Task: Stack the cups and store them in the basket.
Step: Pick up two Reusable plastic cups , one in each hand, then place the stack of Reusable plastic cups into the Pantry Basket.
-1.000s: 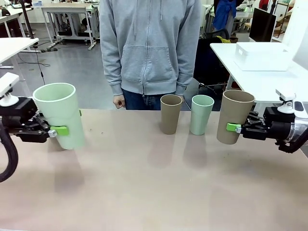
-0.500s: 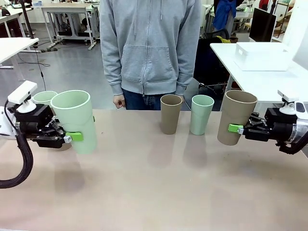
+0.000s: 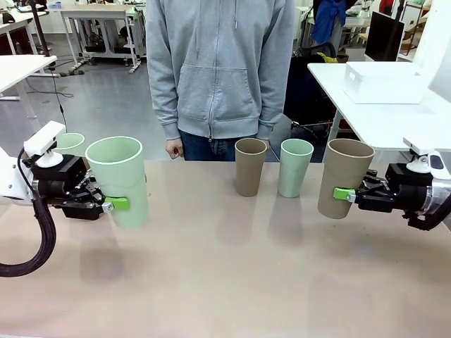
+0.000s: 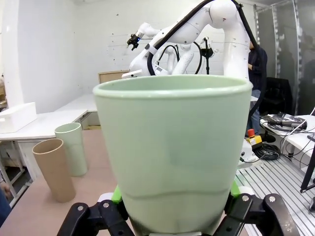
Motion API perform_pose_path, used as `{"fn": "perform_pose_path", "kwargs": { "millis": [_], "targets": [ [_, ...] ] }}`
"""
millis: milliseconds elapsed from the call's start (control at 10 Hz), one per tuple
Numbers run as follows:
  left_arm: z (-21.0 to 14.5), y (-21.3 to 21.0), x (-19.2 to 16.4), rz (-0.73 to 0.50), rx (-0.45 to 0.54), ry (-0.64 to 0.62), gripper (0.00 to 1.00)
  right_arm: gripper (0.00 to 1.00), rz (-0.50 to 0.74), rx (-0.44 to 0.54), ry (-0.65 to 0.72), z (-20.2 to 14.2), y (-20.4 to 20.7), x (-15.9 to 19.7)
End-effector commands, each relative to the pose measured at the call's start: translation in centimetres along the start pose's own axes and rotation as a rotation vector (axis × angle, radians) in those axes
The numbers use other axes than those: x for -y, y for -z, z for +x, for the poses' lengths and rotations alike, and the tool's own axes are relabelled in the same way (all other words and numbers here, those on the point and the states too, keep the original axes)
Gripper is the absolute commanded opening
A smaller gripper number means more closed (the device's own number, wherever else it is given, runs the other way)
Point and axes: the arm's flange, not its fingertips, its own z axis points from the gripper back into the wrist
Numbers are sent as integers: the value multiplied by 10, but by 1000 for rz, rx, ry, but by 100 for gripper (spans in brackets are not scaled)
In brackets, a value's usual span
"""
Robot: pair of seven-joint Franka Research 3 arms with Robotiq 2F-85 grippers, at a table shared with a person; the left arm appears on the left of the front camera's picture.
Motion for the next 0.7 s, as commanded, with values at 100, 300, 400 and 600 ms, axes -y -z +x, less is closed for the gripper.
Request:
{"fn": "perform_pose_path", "kwargs": {
  "millis": [100,300,400,600],
  "targets": [
    [2,-4,0,9,2,8,84,85,0,8,-12,6,0,-1],
    [2,-4,0,9,2,8,84,85,0,8,-12,6,0,-1],
    [2,-4,0,9,2,8,84,85,0,8,-12,6,0,-1],
    [2,-4,0,9,2,8,84,85,0,8,-12,6,0,-1]
  ]
}}
